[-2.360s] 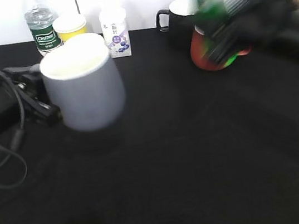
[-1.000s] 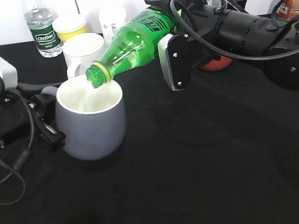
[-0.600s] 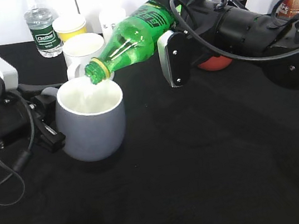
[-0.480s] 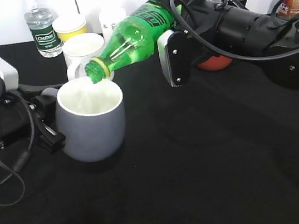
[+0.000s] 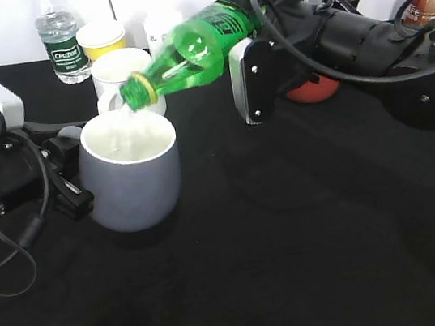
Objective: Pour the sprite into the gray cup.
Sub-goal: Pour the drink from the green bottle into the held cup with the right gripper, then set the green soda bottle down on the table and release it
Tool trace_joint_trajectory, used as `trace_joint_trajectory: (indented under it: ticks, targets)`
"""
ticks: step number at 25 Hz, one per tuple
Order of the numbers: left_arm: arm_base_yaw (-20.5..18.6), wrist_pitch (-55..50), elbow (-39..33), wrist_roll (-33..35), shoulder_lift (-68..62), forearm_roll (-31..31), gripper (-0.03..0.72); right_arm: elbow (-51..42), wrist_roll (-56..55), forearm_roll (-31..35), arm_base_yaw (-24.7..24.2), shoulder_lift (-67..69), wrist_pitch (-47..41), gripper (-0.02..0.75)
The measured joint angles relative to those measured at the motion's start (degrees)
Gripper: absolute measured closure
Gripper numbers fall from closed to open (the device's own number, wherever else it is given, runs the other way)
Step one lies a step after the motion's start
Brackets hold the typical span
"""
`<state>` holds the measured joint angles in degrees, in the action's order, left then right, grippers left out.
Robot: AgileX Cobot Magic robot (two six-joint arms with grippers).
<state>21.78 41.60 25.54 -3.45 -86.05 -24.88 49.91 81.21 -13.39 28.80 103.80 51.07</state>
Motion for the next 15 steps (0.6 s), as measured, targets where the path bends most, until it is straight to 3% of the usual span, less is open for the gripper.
trace_joint_trajectory:
  ticks: [3, 6, 10, 12, 15]
  targets:
    - [0.0, -0.02, 0.0, 0.0, 0.0, 0.07, 0.609, 0.16, -7.54, -0.6, 0.0, 0.0, 0.0, 0.32]
    - [0.0, 0.24, 0.0, 0.06, 0.0, 2.22, 0.609, 0.16, -23.64, -1.99, 0.0, 0.0, 0.0, 0.32]
    - [0.0, 2.64, 0.0, 0.13, 0.0, 8.64, 0.609, 0.16, -72.74, -2.09, 0.0, 0.0, 0.58, 0.32]
    - [-2.49, 6.41, -0.05, 0.88, 0.0, 13.76, 0.609, 0.16, -81.98, -2.16, 0.0, 0.0, 0.58, 0.32]
    - [-10.96, 14.83, 0.08, 1.06, 0.0, 15.89, 0.609, 0.16, -83.43, -2.16, 0.0, 0.0, 0.65, 0.32]
